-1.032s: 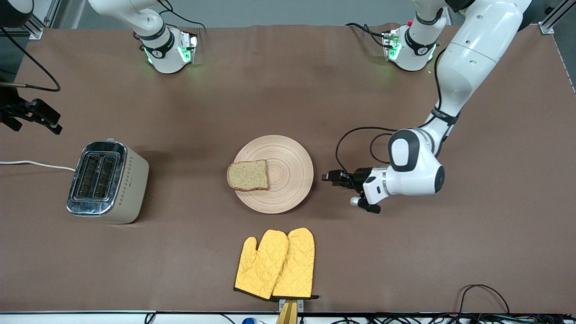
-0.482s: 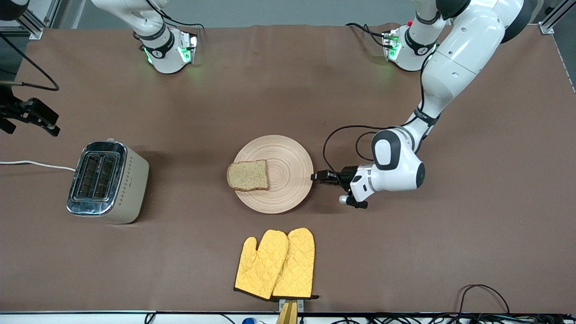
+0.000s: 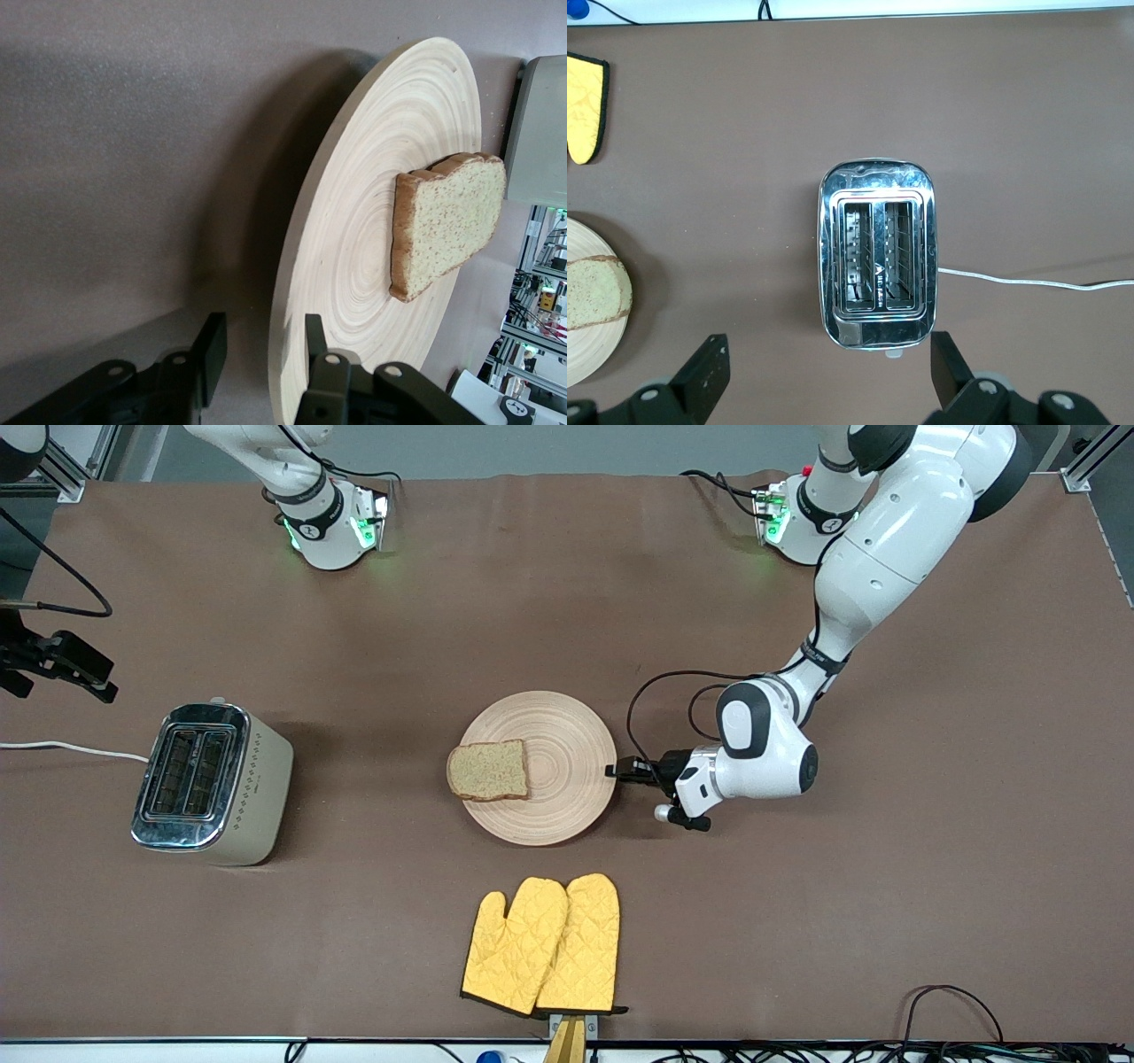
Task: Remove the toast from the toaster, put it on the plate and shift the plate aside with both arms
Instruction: 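Grip the rim of the wooden plate with the left gripper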
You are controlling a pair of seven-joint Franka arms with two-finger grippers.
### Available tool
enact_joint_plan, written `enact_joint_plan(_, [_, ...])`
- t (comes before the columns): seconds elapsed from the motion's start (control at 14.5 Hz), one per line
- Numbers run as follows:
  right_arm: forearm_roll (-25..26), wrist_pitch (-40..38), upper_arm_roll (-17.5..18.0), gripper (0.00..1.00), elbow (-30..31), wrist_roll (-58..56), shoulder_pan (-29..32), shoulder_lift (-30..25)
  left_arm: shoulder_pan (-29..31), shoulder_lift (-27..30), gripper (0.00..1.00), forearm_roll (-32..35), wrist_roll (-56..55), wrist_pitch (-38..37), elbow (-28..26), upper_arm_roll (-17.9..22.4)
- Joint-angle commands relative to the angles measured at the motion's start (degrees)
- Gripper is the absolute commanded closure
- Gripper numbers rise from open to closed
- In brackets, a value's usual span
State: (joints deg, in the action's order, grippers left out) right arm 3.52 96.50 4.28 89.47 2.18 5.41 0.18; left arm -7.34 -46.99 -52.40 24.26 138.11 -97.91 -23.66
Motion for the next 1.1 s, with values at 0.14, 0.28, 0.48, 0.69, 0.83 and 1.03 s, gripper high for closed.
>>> enact_joint_plan(0.14, [-0.54, -0.96, 0.73, 0.0, -0.52, -0.25, 0.13, -0.09, -1.62, -0.29, 0.84, -3.77, 2.02, 3.03, -0.26, -0.24])
enact_joint_plan(0.28, [-0.54, -0.96, 0.73, 0.0, -0.52, -0.43, 0.22, -0.09, -2.15, -0.2, 0.9, -3.77, 2.02, 3.57, 0.09, -0.24])
enact_joint_plan(0.48, [-0.54, -0.96, 0.73, 0.0, -0.43, -0.43, -0.39, -0.09, -2.42, 0.41, 0.98, -3.24, 3.94, 3.57, 0.18, -0.24])
enact_joint_plan(0.69, [-0.54, -0.96, 0.65, 0.0, -0.43, -0.43, -0.48, -0.09, -1.72, 2.42, 1.0, -3.15, 5.01, 3.05, 0.18, -0.42])
enact_joint_plan(0.83, [-0.54, -0.96, 0.65, 0.0, -0.43, -0.43, -0.74, -0.09, -1.27, 4.53, 1.0, -3.24, 4.22, 3.05, 0.35, -0.5])
enact_joint_plan(1.03, [-0.62, -1.75, -3.56, 0.0, -0.43, -0.34, -5.3, -0.27, -0.92, 8.92, 1.0, -3.5, 0.89, 2.78, 0.53, -0.59])
